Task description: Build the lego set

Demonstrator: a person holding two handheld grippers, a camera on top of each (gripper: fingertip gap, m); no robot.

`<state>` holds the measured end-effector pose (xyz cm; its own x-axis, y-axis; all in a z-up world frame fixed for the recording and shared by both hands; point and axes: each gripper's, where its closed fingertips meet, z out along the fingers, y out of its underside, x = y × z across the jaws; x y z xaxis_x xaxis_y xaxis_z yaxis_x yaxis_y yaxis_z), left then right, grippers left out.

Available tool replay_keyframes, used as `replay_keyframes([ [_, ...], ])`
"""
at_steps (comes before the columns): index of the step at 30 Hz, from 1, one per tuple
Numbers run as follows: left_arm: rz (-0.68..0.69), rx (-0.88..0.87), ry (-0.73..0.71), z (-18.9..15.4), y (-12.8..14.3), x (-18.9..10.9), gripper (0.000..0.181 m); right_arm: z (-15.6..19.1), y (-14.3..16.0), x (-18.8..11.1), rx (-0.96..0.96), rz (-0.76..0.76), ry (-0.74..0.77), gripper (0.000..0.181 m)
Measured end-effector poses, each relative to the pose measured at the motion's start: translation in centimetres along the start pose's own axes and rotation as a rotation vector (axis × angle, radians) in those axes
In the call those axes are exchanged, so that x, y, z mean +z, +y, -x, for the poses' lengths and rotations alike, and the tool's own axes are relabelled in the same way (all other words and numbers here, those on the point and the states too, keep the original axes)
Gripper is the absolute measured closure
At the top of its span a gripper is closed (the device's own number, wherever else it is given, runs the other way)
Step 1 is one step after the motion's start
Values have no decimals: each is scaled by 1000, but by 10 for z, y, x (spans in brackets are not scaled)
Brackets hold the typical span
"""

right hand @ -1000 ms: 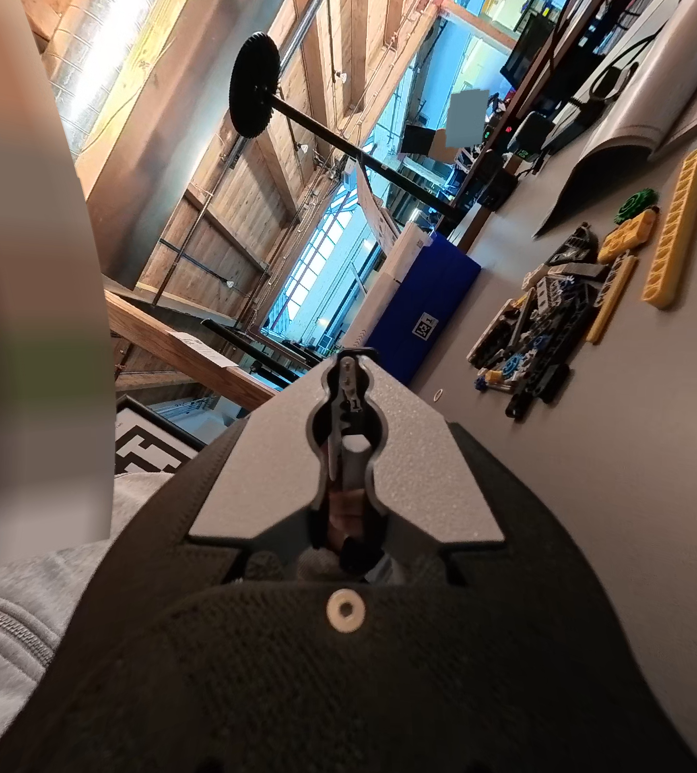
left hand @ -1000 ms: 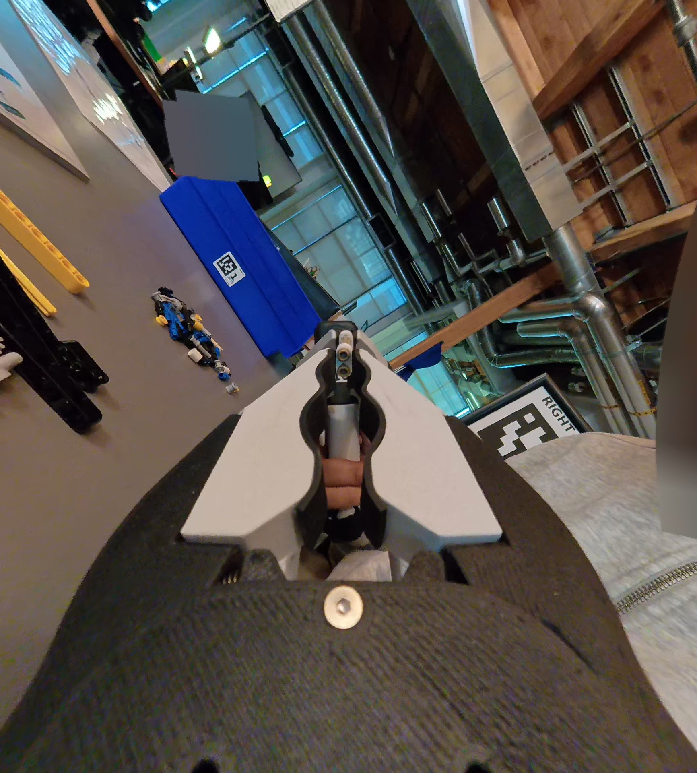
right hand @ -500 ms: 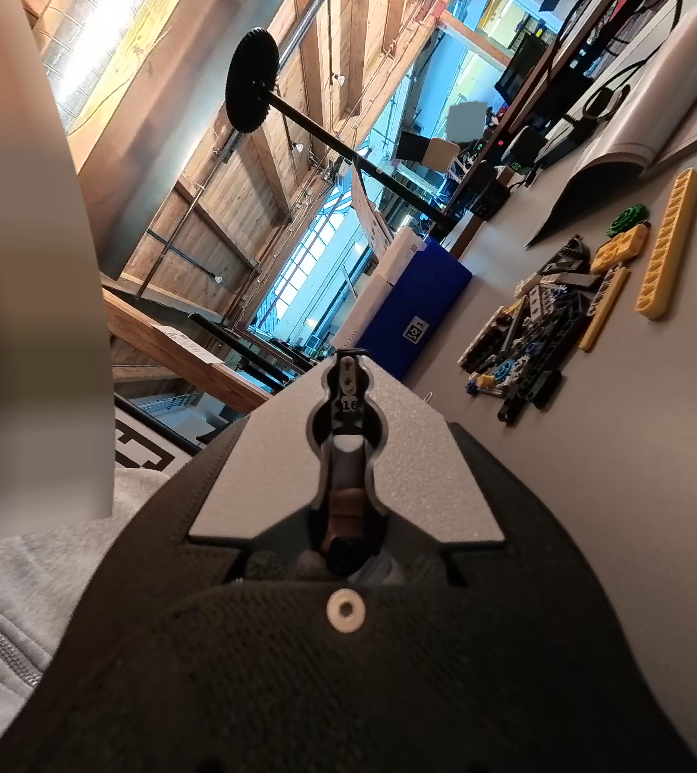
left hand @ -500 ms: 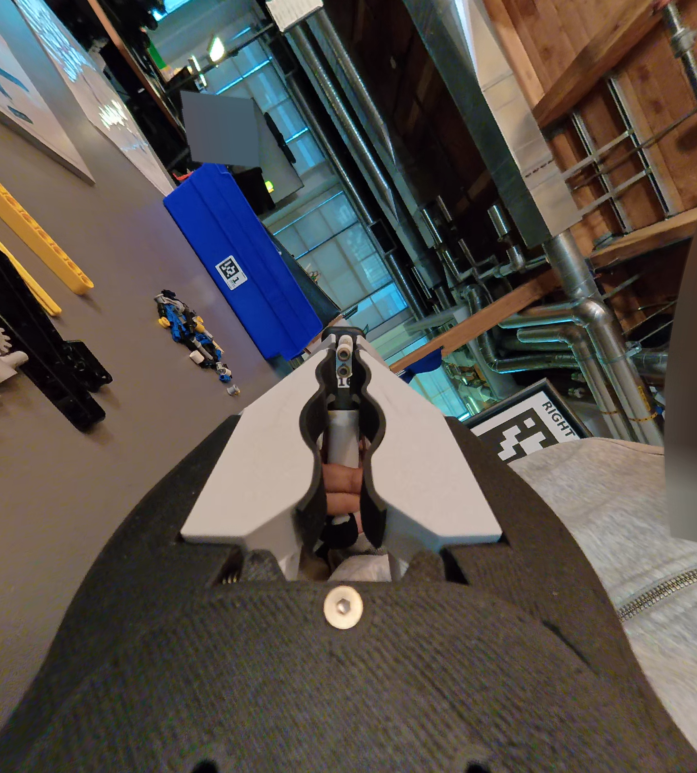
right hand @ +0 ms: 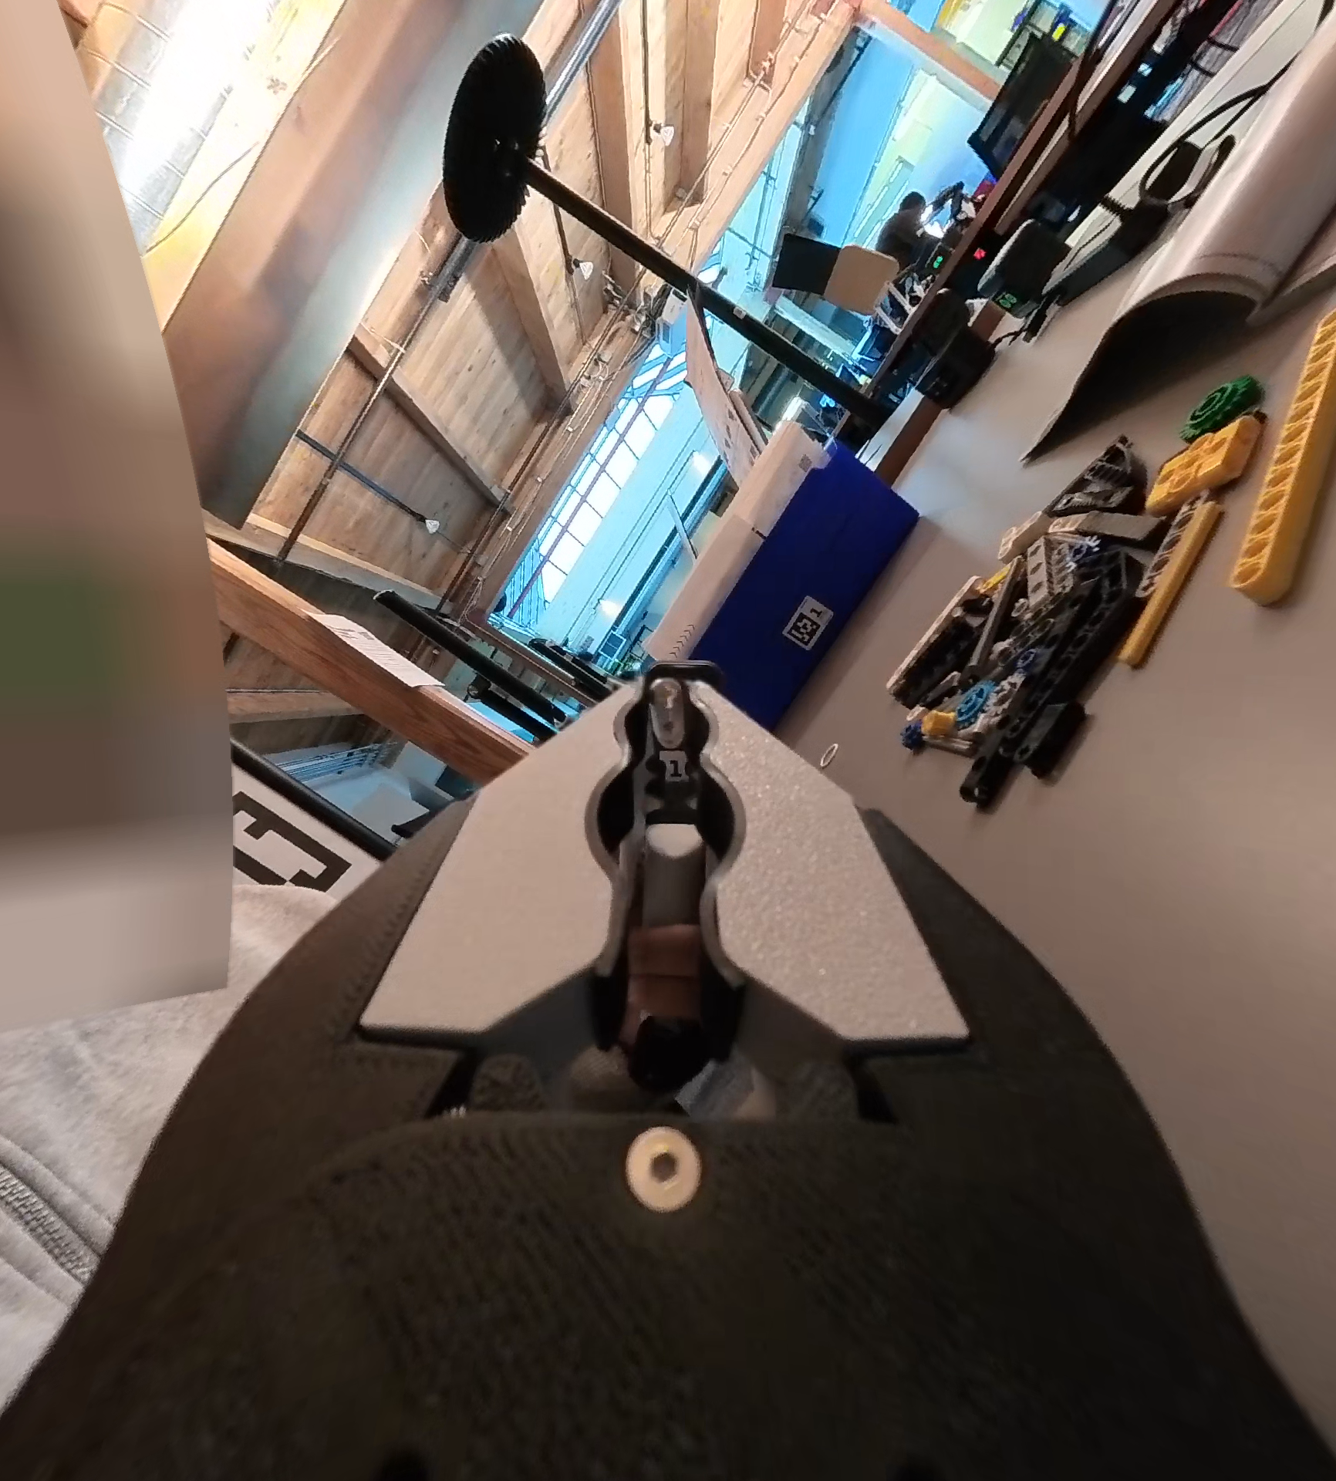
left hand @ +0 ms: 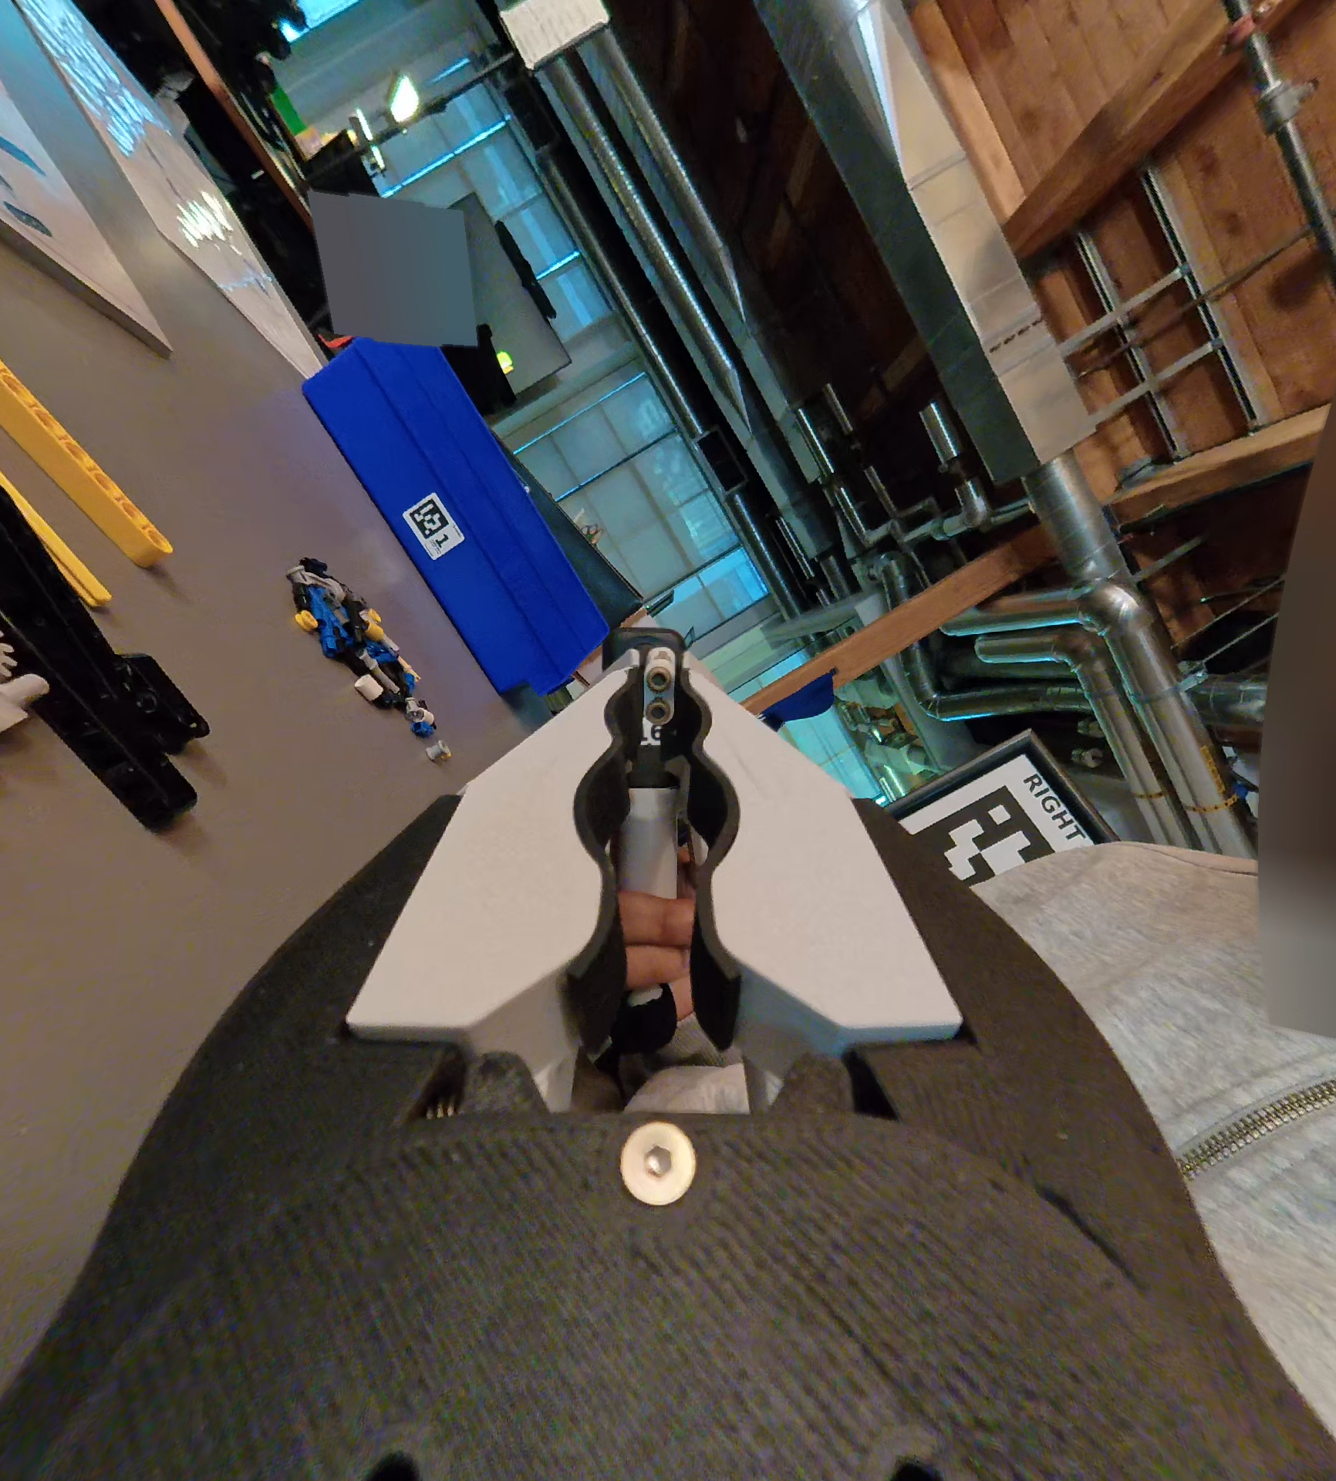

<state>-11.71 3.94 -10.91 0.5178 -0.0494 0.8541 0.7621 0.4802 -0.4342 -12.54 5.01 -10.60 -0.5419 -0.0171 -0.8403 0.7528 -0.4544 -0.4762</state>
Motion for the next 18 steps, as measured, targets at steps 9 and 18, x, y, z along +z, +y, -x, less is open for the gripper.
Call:
replay_keyframes([
  [9, 17, 23, -21, 1, 3, 1, 175, -3, 1, -1, -29, 28, 35, 176],
  [18, -13, 99, -70, 5, -8, -5, 174, -24, 2, -10, -106, 122, 186, 176],
])
